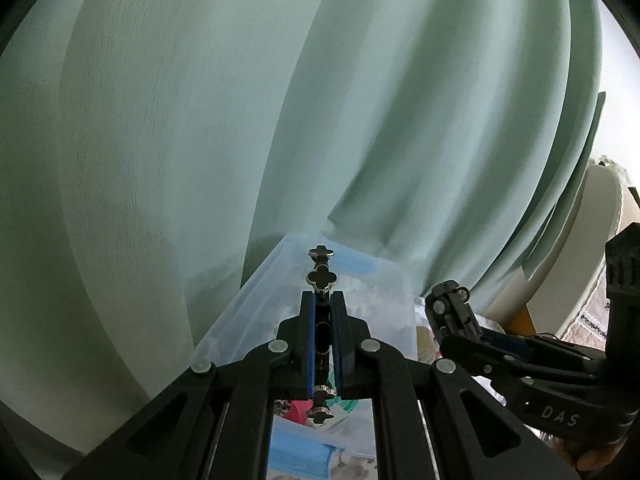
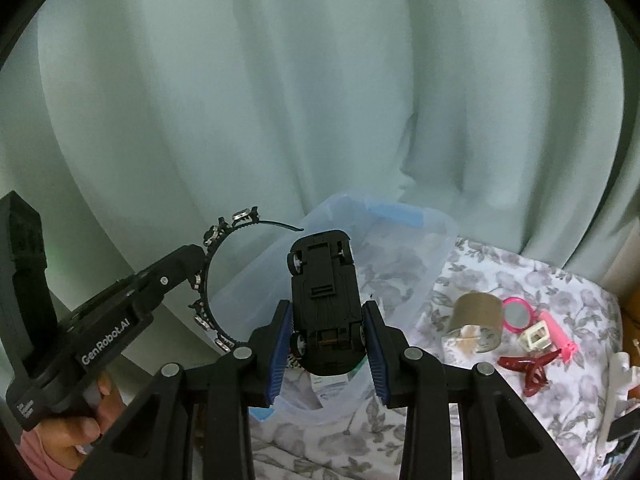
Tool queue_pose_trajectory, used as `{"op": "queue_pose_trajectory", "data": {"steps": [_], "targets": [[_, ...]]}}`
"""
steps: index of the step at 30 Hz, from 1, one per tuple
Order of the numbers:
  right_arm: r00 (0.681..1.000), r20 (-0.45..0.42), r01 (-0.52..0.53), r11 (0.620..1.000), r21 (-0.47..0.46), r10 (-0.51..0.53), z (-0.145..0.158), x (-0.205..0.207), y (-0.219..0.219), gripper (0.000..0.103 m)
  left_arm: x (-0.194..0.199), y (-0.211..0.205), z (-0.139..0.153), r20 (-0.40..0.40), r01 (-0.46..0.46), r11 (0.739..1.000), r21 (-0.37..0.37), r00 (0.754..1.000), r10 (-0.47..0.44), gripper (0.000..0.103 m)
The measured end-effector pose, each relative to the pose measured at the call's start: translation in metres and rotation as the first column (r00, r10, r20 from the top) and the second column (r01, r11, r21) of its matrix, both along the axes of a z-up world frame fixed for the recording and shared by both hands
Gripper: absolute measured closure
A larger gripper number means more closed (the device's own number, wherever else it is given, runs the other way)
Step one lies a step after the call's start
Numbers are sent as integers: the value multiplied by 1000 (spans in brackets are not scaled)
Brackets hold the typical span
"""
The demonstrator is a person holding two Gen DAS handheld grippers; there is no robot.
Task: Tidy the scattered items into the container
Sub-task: 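Carry car and headband over the clear box and open both grippers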
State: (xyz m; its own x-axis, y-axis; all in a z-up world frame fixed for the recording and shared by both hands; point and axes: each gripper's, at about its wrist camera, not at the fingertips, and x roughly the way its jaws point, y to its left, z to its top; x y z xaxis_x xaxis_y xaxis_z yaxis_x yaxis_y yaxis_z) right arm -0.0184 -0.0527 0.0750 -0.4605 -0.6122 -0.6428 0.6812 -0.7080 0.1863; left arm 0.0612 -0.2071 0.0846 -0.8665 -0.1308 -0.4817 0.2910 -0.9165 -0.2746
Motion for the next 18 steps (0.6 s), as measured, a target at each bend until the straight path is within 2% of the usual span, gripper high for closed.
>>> {"op": "queue_pose_trajectory", "data": {"steps": [6,8,10,14,18], "targets": [[1000,-3,2,999,39,-2,-9,-4,-12,65,-10,-13,-9,28,10,1000,24,1000,-10,96],[1000,-5,2,999,50,-2,-11,-6,-15,63,-11,-16,-10,32,15,999,31,999,-16,96],[1000,-4,8,998,55,-8,-12,-7,-16,56,-11,-15,-11,31,23,999,30,999,-24,93],[1000,13,23,998,55,-24,-18,-13,-13,54,-7,-10,-11,33,19,1000,17,999,-19,62],[999,26,42,998,50,-43,-20,-16,-6,54,-5,-5,-15,41,22,1000,14,999,-22,59]]}}
